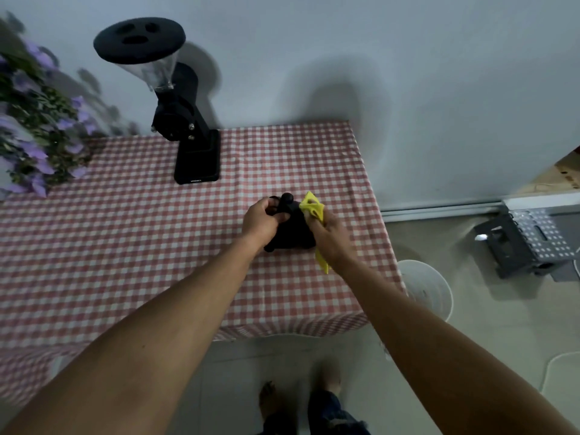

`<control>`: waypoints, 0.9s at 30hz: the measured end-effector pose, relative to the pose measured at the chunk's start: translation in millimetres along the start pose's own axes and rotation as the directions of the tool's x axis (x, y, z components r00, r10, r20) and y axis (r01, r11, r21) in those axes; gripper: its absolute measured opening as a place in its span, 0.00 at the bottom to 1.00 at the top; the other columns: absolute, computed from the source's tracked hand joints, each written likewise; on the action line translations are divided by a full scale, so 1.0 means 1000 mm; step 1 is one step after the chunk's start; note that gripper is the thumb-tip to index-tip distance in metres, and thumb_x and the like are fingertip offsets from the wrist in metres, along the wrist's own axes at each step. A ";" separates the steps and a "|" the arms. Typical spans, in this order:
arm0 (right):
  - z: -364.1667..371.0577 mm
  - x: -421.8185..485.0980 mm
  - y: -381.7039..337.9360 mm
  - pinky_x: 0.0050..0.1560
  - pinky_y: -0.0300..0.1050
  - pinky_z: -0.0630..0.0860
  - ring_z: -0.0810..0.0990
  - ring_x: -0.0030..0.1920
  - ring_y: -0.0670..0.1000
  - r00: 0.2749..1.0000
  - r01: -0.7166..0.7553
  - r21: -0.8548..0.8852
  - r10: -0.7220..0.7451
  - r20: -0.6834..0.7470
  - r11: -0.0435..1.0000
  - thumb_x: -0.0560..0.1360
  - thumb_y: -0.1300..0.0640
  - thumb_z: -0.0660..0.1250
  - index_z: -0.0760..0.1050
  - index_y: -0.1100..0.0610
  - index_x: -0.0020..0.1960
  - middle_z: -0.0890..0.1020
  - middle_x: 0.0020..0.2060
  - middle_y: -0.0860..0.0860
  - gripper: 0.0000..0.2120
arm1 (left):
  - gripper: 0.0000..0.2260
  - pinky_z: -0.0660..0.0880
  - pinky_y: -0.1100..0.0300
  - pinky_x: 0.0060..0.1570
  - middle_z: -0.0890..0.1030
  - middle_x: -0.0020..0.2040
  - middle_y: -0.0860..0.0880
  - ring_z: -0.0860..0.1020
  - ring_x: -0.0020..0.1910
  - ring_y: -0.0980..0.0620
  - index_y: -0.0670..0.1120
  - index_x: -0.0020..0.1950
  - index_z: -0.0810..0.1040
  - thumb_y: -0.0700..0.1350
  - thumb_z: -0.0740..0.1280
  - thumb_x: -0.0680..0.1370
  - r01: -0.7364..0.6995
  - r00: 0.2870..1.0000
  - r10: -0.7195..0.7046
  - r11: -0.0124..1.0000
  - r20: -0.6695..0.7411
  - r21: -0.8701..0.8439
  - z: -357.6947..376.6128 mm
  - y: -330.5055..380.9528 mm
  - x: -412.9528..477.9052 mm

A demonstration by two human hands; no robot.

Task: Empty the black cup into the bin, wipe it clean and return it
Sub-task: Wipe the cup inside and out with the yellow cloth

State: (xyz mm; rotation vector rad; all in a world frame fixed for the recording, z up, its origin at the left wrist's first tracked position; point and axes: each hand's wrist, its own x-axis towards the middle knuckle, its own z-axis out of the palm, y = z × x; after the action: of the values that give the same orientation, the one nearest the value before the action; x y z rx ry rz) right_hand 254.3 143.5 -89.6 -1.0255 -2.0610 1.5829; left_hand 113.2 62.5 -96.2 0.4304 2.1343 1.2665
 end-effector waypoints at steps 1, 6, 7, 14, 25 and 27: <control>0.009 -0.001 0.005 0.72 0.51 0.65 0.70 0.70 0.48 0.997 0.069 -0.103 -0.064 0.046 0.992 0.80 0.46 0.59 0.75 0.44 0.67 0.76 0.68 0.48 0.16 | 0.09 0.77 0.55 0.57 0.80 0.52 0.53 0.79 0.57 0.49 0.50 0.55 0.78 0.40 0.72 0.77 -0.012 1.000 0.012 1.000 -0.005 -0.004 0.000 -0.001 0.000; 0.016 -0.001 0.028 0.78 0.50 0.47 0.51 0.79 0.49 0.995 0.100 -0.327 -0.100 0.017 0.940 0.84 0.47 0.51 0.58 0.50 0.78 0.57 0.79 0.47 0.24 | 0.13 0.76 0.59 0.55 0.81 0.52 0.53 0.80 0.57 0.50 0.48 0.60 0.79 0.38 0.73 0.77 -0.062 0.996 0.062 0.998 0.067 0.010 -0.007 -0.011 -0.001; 0.014 0.002 0.031 0.78 0.53 0.51 0.54 0.79 0.50 0.998 0.046 -0.280 -0.056 -0.029 0.959 0.83 0.46 0.51 0.60 0.51 0.78 0.60 0.78 0.48 0.24 | 0.15 0.76 0.59 0.55 0.81 0.54 0.52 0.80 0.57 0.50 0.48 0.63 0.79 0.39 0.73 0.77 -0.062 0.995 0.061 0.998 0.080 0.013 -0.008 -0.012 -0.002; 0.026 -0.008 0.018 0.78 0.47 0.43 0.49 0.79 0.46 0.970 0.245 -0.356 -0.226 0.095 0.902 0.84 0.51 0.50 0.57 0.50 0.78 0.58 0.78 0.45 0.23 | 0.19 0.75 0.58 0.61 0.81 0.55 0.53 0.79 0.61 0.50 0.45 0.67 0.79 0.37 0.73 0.76 -0.063 0.994 0.064 0.998 0.090 -0.007 -0.013 -0.016 -0.001; 0.020 -0.003 0.010 0.77 0.56 0.53 0.57 0.77 0.52 0.997 0.071 -0.275 -0.056 0.059 0.959 0.84 0.47 0.49 0.60 0.46 0.76 0.62 0.78 0.49 0.21 | 0.19 0.76 0.52 0.67 0.81 0.66 0.50 0.78 0.66 0.51 0.48 0.70 0.78 0.37 0.69 0.79 -0.073 0.974 0.063 0.997 0.217 0.036 -0.027 -0.018 -0.001; 0.019 -0.003 0.019 0.74 0.60 0.59 0.61 0.75 0.54 1.000 0.014 -0.227 -0.010 0.015 0.974 0.83 0.42 0.49 0.60 0.38 0.73 0.62 0.76 0.49 0.20 | 0.21 0.77 0.54 0.65 0.79 0.67 0.50 0.78 0.64 0.52 0.49 0.73 0.75 0.41 0.67 0.79 -0.058 0.967 0.045 0.997 0.252 0.045 -0.030 -0.009 -0.003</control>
State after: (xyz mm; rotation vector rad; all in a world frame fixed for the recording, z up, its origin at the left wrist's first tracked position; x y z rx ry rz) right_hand 250.1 131.0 -112.7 -1.0778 -2.2936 1.3742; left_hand 96.1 36.3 -92.8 0.6371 1.9555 1.1214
